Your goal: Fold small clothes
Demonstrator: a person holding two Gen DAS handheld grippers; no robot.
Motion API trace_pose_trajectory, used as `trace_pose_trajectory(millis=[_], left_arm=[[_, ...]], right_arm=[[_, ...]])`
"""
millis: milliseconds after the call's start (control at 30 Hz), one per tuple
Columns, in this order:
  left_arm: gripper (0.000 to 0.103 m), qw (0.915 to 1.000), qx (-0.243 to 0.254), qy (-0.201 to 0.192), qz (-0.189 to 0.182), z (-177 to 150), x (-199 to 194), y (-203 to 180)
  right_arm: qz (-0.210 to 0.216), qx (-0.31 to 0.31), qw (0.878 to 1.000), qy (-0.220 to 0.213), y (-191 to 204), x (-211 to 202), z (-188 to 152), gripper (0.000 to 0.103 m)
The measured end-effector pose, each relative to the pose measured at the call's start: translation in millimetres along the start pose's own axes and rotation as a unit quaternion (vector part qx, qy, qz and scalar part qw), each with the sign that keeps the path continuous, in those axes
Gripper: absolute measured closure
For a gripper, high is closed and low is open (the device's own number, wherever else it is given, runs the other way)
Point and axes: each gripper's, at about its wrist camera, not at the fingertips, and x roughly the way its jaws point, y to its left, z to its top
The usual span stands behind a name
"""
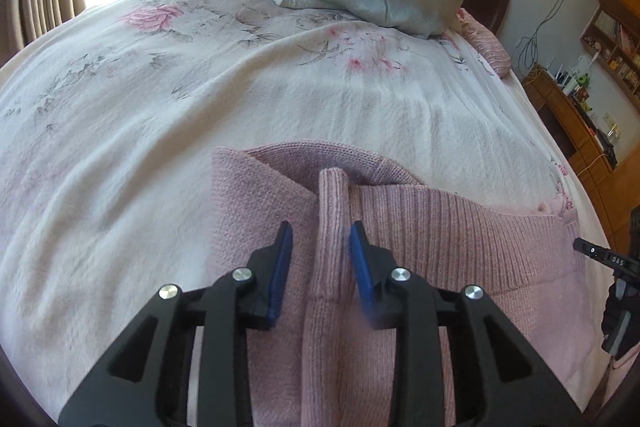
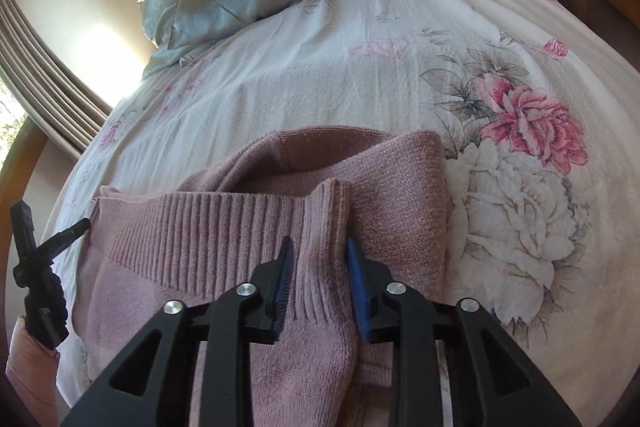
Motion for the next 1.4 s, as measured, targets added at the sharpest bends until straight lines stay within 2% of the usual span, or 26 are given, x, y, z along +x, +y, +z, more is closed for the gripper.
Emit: trace_pose_trajectory(millis=[33, 100, 200, 400, 433, 467, 500, 533, 567, 633, 700, 833, 1000, 1233, 1400], left_arm=[[0.069, 0.9999, -0.006, 0.001, -0.01, -6, -9, 4], [0.062, 0.9995, -0.017, 0.011, -0.024, -25, -27, 12], [0.059, 0.9989, -0.021, 0.02, -0.038, -60, -50, 19], [0.058, 0.9965, -0.031, 0.037, -0.068, -113, -68, 19], [0.06, 0.9965, -0.028, 0.038, -0.07, -119, -68, 16], [0.068, 0.9965, -0.023, 0.039, -0.07, -124, -67, 14], [0.082, 0.9964, -0.021, 0.041, -0.072, -127, -65, 11], [0.088, 0.9964, -0.021, 0.043, -0.07, -130, -63, 10], [0.095, 0.9966, -0.022, 0.046, -0.066, -131, -61, 9], [0.096, 0.9967, -0.023, 0.049, -0.061, -129, -61, 7], [0.096, 0.9969, -0.02, 0.045, -0.061, -126, -66, 6], [0.097, 0.9978, -0.007, 0.047, -0.046, -126, -69, 8], [0.096, 0.9981, 0.007, 0.051, -0.033, -138, -58, 12], [0.094, 0.9986, 0.018, 0.046, -0.021, -142, -50, 13], [0.094, 0.9989, 0.007, 0.032, -0.032, -146, -49, 18]], right_arm=[[0.011, 0.003, 1.0, -0.007, -1, -11, -7, 0.061], [0.035, 0.005, 0.999, -0.011, -1, -31, -22, 0.058], [0.067, 0.009, 0.998, -0.008, -1, -55, -55, 0.053], [0.118, 0.021, 0.993, 0.019, -1, -71, -114, 0.052], [0.116, 0.017, 0.993, 0.022, 0, -72, -121, 0.052], [0.109, 0.01, 0.994, 0.025, 3, -71, -126, 0.052], [0.105, 0.005, 0.994, 0.029, 5, -68, -129, 0.054], [0.108, 0.003, 0.994, 0.035, 7, -65, -132, 0.066], [0.106, 0.005, 0.994, 0.041, 7, -63, -133, 0.071], [0.092, 0.004, 0.995, 0.043, 8, -64, -133, 0.089], [0.099, 0.01, 0.994, 0.036, 7, -72, -130, 0.093], [0.079, 0.005, 0.996, 0.033, 4, -79, -130, 0.095], [0.053, 0.011, 0.997, 0.054, -7, -58, -143, 0.095], [0.049, 0.019, 0.998, 0.046, -16, -39, -154, 0.096], [0.052, 0.032, 0.997, 0.041, -18, -37, -158, 0.096]])
